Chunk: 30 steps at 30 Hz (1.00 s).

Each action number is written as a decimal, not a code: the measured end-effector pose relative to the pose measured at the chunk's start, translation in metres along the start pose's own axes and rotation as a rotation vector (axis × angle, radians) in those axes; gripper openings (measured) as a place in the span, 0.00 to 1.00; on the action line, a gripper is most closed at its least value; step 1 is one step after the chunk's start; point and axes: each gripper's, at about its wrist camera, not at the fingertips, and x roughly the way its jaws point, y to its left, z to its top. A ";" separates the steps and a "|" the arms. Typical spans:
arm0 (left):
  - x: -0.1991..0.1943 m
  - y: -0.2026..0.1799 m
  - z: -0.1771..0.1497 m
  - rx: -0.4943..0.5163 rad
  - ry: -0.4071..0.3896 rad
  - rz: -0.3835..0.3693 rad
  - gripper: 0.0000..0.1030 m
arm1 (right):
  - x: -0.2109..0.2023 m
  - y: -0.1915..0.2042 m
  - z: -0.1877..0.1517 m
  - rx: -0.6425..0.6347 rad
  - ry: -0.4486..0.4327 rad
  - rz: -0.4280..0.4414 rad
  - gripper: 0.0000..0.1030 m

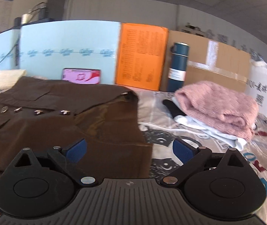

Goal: Fold clothes

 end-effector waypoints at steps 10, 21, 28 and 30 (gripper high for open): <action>-0.020 -0.071 -0.015 0.297 0.181 -0.255 0.96 | -0.011 0.053 0.000 -0.361 0.133 0.232 0.98; -0.001 -0.090 -0.043 0.583 0.133 0.008 0.95 | 0.022 0.096 0.010 -0.496 0.055 0.237 1.00; 0.003 -0.079 -0.040 0.551 0.129 -0.029 0.40 | 0.024 0.079 0.002 -0.529 0.033 0.130 0.91; 0.006 -0.076 -0.039 0.542 0.109 -0.020 0.34 | 0.020 0.073 -0.001 -0.539 0.039 0.102 0.61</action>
